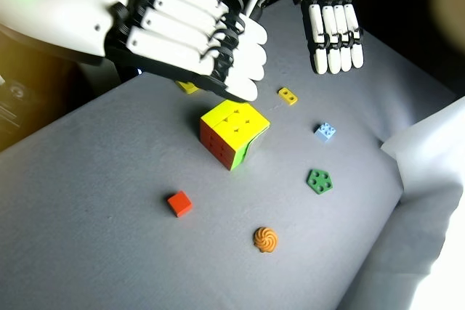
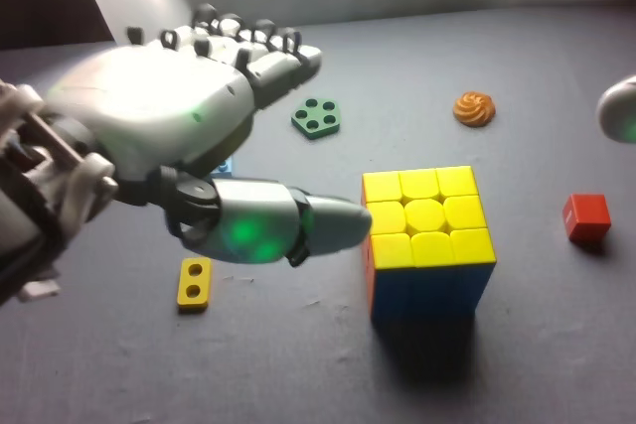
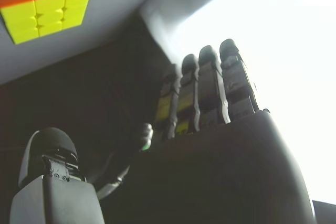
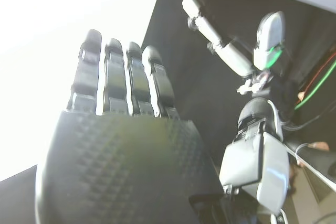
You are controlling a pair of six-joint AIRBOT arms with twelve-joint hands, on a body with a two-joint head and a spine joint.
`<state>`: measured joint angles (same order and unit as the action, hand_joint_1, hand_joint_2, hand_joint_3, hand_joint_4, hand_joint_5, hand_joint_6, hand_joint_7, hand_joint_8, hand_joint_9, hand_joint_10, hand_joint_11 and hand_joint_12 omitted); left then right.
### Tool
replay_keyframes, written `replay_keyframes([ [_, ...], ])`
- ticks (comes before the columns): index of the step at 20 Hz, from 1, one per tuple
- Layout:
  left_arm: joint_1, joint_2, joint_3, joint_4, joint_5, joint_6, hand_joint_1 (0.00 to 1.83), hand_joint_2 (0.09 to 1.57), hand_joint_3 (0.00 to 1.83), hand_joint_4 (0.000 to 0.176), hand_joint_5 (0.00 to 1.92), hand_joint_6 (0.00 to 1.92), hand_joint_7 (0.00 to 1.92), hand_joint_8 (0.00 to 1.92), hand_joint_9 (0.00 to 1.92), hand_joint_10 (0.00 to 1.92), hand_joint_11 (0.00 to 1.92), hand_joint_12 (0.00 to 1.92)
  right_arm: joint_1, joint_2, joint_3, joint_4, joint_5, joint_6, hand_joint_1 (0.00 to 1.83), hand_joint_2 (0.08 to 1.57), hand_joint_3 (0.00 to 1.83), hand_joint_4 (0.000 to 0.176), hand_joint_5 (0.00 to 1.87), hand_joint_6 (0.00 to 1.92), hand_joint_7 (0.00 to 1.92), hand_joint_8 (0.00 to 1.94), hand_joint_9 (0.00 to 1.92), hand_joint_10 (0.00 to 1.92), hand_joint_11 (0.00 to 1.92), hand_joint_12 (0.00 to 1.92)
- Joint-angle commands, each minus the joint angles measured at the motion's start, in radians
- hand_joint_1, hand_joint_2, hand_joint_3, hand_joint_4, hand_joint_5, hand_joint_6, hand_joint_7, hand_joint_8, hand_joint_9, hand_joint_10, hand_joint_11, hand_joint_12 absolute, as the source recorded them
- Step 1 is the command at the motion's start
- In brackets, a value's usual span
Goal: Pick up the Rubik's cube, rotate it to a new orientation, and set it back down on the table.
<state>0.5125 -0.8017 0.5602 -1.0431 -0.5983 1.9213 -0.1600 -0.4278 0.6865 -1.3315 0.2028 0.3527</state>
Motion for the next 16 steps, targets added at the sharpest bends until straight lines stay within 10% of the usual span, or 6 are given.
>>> replay_keyframes([
  [1,-0.015,-0.017,0.011,0.043,-0.068,0.006,0.30,0.90,0.00,0.000,0.02,0.00,0.04,0.00,0.02,0.00,0.01,0.01,0.009,0.004,-0.001,0.026,0.043,-0.009,0.00,0.90,0.00,0.000,0.11,0.01,0.11,0.01,0.09,0.01,0.00,0.29],
  [7,-0.017,-0.146,0.055,-0.069,-0.143,0.067,1.03,0.89,0.00,0.000,0.00,0.00,0.00,0.00,0.00,0.00,0.00,0.00,0.010,0.005,-0.001,0.026,0.065,-0.064,0.00,0.89,0.00,0.000,0.11,0.00,0.12,0.00,0.10,0.00,0.00,0.31],
  [16,-0.026,-0.319,0.107,-0.311,-0.200,0.130,1.31,0.91,0.00,0.000,0.00,0.00,0.00,0.00,0.00,0.00,0.00,0.00,0.022,0.007,-0.002,0.022,0.070,-0.091,0.00,0.88,0.00,0.000,0.09,0.00,0.09,0.00,0.07,0.00,0.00,0.27],
])
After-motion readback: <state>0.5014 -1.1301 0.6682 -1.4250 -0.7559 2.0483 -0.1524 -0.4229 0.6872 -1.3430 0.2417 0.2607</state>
